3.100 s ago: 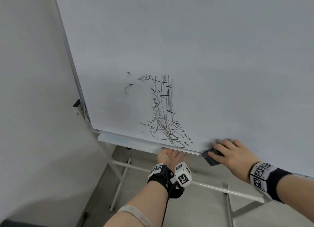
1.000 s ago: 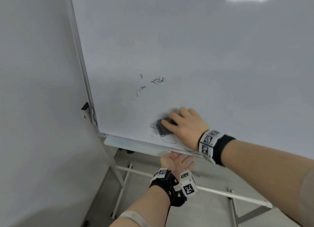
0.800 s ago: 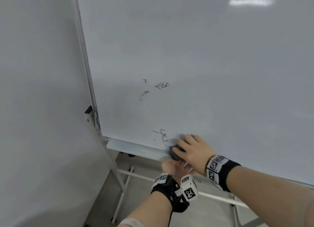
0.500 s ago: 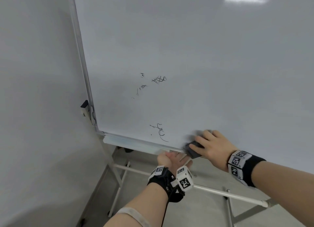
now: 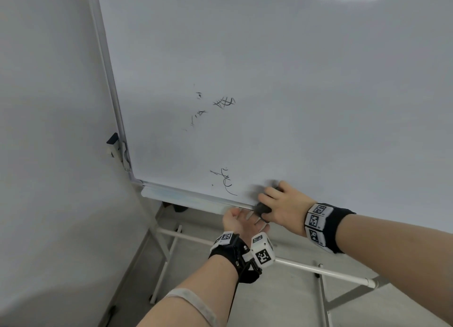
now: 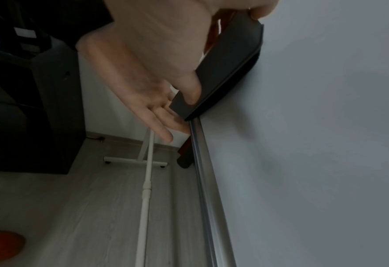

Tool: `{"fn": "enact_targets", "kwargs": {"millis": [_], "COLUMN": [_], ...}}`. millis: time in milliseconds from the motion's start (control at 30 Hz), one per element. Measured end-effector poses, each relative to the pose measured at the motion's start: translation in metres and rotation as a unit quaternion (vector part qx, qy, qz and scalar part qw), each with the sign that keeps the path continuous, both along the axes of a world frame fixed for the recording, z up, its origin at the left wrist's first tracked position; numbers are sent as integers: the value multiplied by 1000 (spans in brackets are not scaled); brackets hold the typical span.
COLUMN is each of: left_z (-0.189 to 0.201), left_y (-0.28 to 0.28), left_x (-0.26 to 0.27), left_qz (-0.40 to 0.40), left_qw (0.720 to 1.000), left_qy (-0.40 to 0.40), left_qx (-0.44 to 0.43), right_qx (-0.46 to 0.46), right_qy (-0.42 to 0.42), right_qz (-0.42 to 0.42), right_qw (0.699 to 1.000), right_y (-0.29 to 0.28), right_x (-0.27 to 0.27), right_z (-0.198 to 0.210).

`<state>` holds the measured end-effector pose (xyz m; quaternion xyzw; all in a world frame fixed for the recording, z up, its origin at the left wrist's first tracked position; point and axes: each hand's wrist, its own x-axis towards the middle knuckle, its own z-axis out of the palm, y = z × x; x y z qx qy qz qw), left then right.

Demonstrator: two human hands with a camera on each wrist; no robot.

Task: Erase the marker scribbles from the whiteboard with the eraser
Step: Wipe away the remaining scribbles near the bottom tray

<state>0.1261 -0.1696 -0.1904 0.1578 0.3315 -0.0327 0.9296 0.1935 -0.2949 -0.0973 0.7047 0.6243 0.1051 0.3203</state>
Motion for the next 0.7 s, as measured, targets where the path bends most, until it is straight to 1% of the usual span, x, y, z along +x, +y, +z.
{"fn": "enact_targets", "kwargs": {"millis": [133, 267, 367, 433, 567, 633, 700], "left_z": [-7, -2, 0, 1, 3, 1, -1], "left_y": [3, 7, 8, 7, 5, 5, 5], "left_x": [0, -1, 0, -1, -1, -1, -2], "left_qz": [-1, -2, -14, -17, -5, -1, 0], "left_qw": [1000, 1000, 1000, 1000, 1000, 999, 999], "left_qy": [-2, -3, 6, 6, 3, -5, -12], "left_qx": [-12, -29, -19, -21, -26, -37, -42], "right_qx": [-8, -33, -71, -80, -61, -38, -8], "right_qy": [7, 11, -11, -19, 15, 13, 10], "right_qz": [-24, -16, -19, -25, -9, -18, -8], "right_qw": [1000, 999, 997, 996, 998, 999, 1000], "right_y": [12, -15, -38, -41, -24, -3, 20], "right_x": [-5, 3, 10, 11, 10, 5, 0], "right_z": [-1, 8, 9, 12, 5, 4, 4]}}
